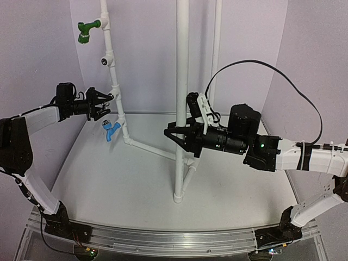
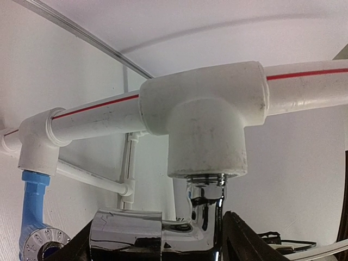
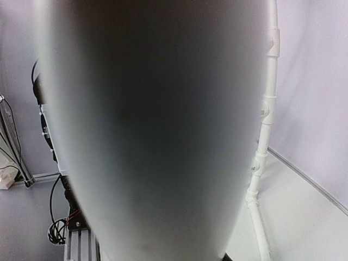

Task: Install the water faucets

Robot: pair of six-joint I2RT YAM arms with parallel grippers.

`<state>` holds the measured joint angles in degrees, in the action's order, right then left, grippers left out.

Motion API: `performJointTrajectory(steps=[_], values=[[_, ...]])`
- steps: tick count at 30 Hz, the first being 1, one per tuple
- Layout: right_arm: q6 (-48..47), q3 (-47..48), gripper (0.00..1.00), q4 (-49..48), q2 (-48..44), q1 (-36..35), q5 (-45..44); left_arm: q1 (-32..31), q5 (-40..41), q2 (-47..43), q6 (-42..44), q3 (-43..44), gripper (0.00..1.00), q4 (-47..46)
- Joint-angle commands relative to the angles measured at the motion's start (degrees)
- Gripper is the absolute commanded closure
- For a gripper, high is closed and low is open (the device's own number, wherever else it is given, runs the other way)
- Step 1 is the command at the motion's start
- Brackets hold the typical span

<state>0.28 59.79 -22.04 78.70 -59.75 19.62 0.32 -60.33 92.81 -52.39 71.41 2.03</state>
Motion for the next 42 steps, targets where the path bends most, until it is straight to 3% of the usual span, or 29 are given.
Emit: performJointTrajectory(steps=[1, 7, 16, 23, 32, 34, 36, 39, 42], values=[[11.23, 2.37, 1.0, -1.07, 0.49, -1.58, 5.75, 0.1, 6.19, -3.99, 11.64, 6.41, 0.58, 9.49], [11.14, 2.35, 1.0, -1.07, 0.58, -1.62, 5.6, -0.47, 19.13, -5.89, 24.99, 11.12, 0.67, 22.18], [11.08, 2.35, 1.0, -1.07, 0.63, -1.63, 5.36, -9.91, 46.89, -4.53, 44.58, 21.3, 0.71, 38.03], [10.99, 2.71, 1.0, -0.95, 0.96, -1.62, 5.12, -13.24, 62.07, -1.56, 50.12, 30.2, 0.72, 46.24], [10.44, 3.17, 1.0, -0.55, 1.24, -1.6, 4.73, -25.66, 90.56, 4.0, 57.08, 40.52, 0.71, 52.96], [10.44, 3.04, 1.0, -0.55, 1.14, -1.6, 4.58, -26.15, 92.75, 4.46, 56.02, 41.52, 0.62, 53.13], [10.44, 2.92, 1.0, -0.55, 1.01, -1.6, 4.47, -26.18, 92.54, 4.03, 54.57, 41.61, 0.47, 53.1], [10.5, 2.77, 1.0, -0.54, 0.85, -1.6, 4.3, -26.17, 88.51, 0.5, 52.8, 39.41, 0.22, 50.32], [10.44, 2.8, 1.0, -0.55, 0.93, -1.64, 4.33, -26.15, 83.91, -2.97, 49.98, 38.37, 0.08, 48.19]])
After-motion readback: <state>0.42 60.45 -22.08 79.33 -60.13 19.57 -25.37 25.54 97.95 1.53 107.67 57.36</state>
